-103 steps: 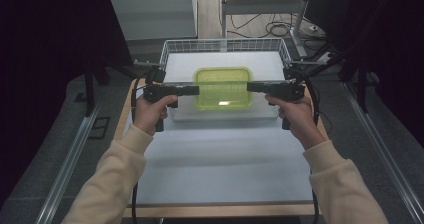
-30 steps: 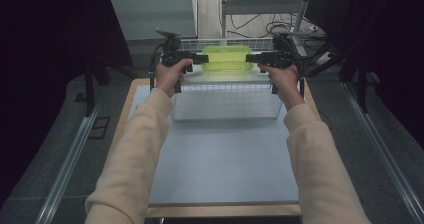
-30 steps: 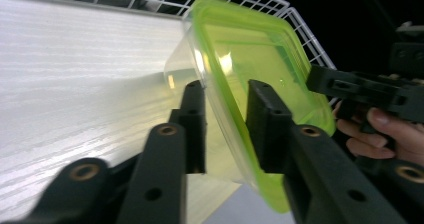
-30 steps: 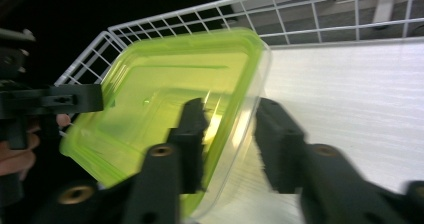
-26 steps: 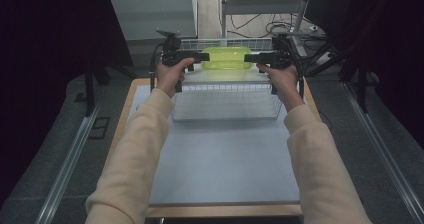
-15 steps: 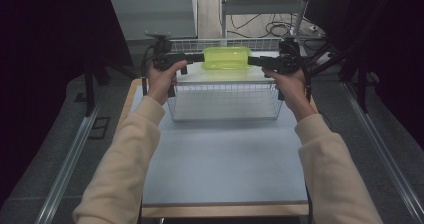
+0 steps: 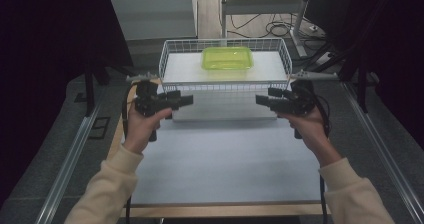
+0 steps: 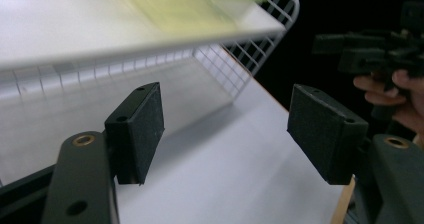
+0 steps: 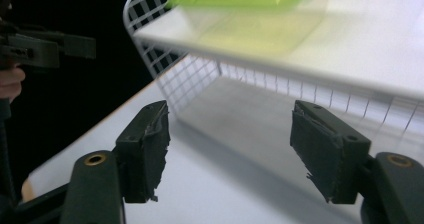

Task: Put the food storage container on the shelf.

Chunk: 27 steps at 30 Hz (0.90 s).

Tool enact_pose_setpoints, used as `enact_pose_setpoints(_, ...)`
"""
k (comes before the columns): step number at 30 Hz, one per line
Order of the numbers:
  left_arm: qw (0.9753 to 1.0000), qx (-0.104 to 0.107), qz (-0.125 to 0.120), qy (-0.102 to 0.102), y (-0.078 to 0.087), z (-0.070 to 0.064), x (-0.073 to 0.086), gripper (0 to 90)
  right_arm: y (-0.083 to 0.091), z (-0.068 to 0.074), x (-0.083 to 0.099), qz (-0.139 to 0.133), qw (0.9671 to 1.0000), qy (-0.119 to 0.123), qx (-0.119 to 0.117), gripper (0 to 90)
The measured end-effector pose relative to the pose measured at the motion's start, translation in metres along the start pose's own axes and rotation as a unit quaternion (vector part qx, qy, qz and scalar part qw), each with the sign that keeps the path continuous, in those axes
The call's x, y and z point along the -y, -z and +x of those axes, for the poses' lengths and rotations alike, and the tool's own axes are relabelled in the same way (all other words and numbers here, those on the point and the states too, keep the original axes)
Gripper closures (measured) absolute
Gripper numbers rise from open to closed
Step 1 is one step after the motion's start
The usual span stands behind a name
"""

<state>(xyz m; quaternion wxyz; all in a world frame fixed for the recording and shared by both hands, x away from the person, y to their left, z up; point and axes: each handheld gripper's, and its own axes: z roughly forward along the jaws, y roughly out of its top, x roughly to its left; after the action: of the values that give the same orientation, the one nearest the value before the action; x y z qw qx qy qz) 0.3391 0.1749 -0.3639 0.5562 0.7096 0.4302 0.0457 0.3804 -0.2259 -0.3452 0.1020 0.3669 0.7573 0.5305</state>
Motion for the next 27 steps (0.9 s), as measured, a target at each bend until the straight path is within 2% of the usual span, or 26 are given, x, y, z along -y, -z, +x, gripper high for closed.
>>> enact_pose_setpoints(2,0.9998,0.018,0.001,0.002,0.001,-0.005,0.019,30.9,0.007,0.005,0.016,-0.001,0.9999,0.011,-0.008,30.2)
enact_pose_setpoints(6,0.9995,0.028,0.01,0.003,-0.001,-0.009,0.051,31.3,0.019,0.012,0.051,0.006,0.9996,0.022,-0.019,29.2)
enact_pose_setpoints(10,0.9994,0.028,0.02,-0.001,-0.006,-0.01,0.077,31.4,0.026,0.011,0.085,0.016,0.9995,0.019,-0.021,28.7)
enact_pose_setpoints(14,0.9987,0.028,0.042,-0.002,-0.014,-0.011,0.103,31.3,0.027,0.006,0.115,0.029,0.9993,0.021,-0.014,28.2)
enact_pose_setpoints(18,0.9975,0.01,0.069,-0.016,-0.02,-0.011,0.124,31.1,0.022,0.001,0.14,0.039,0.9991,0.017,-0.004,27.8)
enact_pose_setpoints(20,0.9971,0.006,0.075,-0.01,-0.024,-0.009,0.129,31.2,0.018,-0.001,0.146,0.061,0.9979,0.022,-0.007,26.5)
enact_pose_setpoints(22,0.9968,0.006,0.079,-0.006,-0.028,-0.009,0.13,31.1,0.019,-0.002,0.148,0.055,0.9982,0.023,-0.001,26.5)
enact_pose_setpoints(25,0.9967,0.002,0.08,-0.014,-0.031,-0.01,0.131,31.0,0.02,-0.002,0.147,0.049,0.9986,0.02,0.0,26.5)
enact_pose_setpoints(27,0.9969,0.0,0.077,-0.012,-0.031,-0.009,0.133,31.0,0.021,-0.001,0.15,0.047,0.9985,0.027,0.003,26.5)
